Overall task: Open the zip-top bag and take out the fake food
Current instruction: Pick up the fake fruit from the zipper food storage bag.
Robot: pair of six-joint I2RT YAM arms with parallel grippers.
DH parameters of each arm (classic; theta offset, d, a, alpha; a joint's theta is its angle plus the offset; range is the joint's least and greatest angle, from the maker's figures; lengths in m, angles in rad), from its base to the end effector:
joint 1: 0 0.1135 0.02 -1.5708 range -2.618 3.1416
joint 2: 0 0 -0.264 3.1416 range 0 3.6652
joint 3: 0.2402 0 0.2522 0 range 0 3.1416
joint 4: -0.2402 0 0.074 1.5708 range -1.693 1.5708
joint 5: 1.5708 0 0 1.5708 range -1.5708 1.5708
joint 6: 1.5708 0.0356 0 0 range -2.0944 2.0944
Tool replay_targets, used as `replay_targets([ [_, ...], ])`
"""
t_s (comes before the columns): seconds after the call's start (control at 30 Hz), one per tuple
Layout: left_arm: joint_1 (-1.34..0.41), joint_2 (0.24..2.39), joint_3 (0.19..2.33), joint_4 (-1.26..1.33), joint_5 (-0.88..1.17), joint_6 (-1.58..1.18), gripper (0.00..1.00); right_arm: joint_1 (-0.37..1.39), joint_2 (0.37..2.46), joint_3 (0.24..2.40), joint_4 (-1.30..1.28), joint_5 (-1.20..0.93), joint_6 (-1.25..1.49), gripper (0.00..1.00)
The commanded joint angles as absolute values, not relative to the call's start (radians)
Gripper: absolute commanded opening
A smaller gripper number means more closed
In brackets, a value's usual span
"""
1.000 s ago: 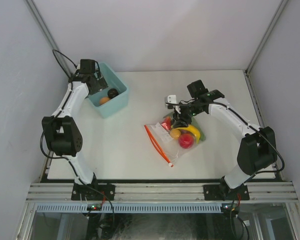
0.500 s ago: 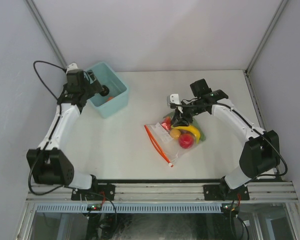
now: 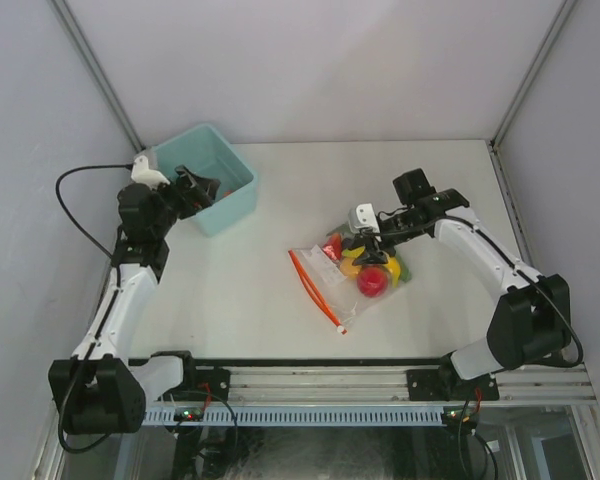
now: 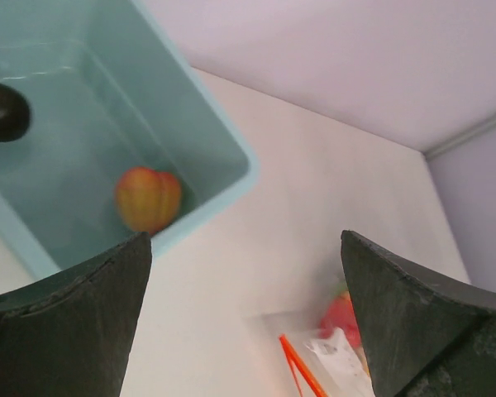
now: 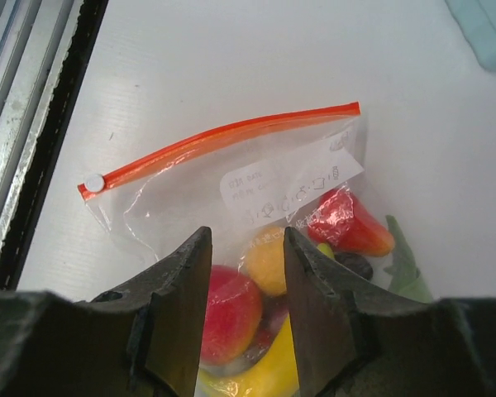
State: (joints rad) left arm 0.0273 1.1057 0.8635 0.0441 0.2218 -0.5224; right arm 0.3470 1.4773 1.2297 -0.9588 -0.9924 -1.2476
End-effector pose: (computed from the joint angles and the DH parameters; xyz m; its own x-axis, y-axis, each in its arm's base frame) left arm 0.2605 -0.0007 0.3276 -0.2648 -0.4941 -0.8281 0.0656 0.8475 -0.5267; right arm 0.2540 0.1235 0.2872 0.1633 -0.4922 -0.8550 -0.9813 -0.1702 -0.0895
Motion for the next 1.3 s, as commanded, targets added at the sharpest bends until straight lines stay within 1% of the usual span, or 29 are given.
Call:
replay_targets([
  [0.0,0.014,1.015,0.780,0.264,0.443,-0.589,0.97,0.307,1.423,1.197,-1.034,-1.113,-1.479,0.42],
  [0.27,-0.155,0.893,0.647,0.340,0.455,-0.517,0.96,0.219,1.403,1.170,-1.133,-1.157,-1.688,0.48],
  [0.4,-0.247,0.841,0.571,0.384,0.429,-0.494,0.95,0.193,1.379,1.163,-1.139,-1.119,-1.691,0.48],
  [0.57,-0.361,0.803,0.459,0.458,0.408,-0.473,0.93,0.192,1.330,1.132,-1.112,-1.038,-1.659,0.49],
  [0.7,-0.444,0.780,0.392,0.500,0.370,-0.436,0.92,0.193,1.303,1.126,-1.139,-1.015,-1.652,0.50],
  [0.83,-0.569,0.763,0.327,0.548,0.299,-0.347,0.92,0.199,1.274,1.082,-1.161,-1.010,-1.693,0.54],
  [0.9,-0.638,0.759,0.282,0.586,0.250,-0.288,0.92,0.201,1.262,1.053,-1.145,-1.014,-1.693,0.56],
  [1.07,-0.774,0.763,0.177,0.687,0.135,-0.150,0.92,0.199,1.254,0.992,-1.056,-0.973,-1.650,0.56],
  [1.27,-0.878,0.827,0.078,0.822,0.115,0.020,0.88,0.199,1.284,0.948,-0.945,-0.910,-1.599,0.53],
])
